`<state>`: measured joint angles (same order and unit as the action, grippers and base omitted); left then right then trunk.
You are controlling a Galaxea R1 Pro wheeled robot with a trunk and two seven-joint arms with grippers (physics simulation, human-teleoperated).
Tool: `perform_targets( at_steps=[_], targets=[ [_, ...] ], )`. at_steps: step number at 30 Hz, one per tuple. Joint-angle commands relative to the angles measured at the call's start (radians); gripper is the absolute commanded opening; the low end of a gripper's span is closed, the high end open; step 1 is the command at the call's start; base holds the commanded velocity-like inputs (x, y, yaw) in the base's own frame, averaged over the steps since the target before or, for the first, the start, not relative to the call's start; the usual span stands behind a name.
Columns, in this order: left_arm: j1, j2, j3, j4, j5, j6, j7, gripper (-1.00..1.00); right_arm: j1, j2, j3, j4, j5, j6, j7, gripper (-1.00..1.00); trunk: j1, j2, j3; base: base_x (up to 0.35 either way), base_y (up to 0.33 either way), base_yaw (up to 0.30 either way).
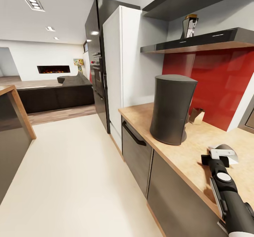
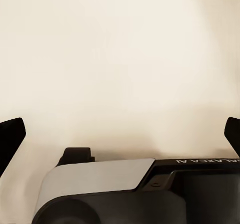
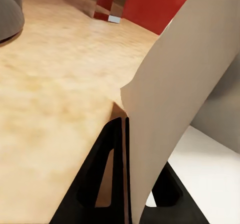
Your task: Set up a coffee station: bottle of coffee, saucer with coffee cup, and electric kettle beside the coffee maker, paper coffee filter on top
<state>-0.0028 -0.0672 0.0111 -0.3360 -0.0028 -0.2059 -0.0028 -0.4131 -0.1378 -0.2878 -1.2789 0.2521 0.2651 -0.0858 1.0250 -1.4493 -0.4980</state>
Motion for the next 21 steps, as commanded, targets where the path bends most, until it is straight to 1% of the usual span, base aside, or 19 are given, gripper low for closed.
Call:
perform_targets(
  at_steps=[1, 21],
  targets=[
    [0.000, 0.000, 0.001, 0.000, 0.000, -0.003, 0.000, 1.00, 0.000, 0.000, 0.001, -0.004, 0.007, 0.007, -0.002, -1.00, 0.000, -0.001, -0.001, 0.000, 0.000, 0.000],
    [0.000, 0.000, 0.001, 0.000, 0.000, -0.003, 0.000, 1.00, 0.000, 0.006, 0.004, -0.062, 0.008, 0.008, -0.002, -1.00, 0.000, -0.001, -0.001, 0.000, 0.000, 0.000]
  ],
)
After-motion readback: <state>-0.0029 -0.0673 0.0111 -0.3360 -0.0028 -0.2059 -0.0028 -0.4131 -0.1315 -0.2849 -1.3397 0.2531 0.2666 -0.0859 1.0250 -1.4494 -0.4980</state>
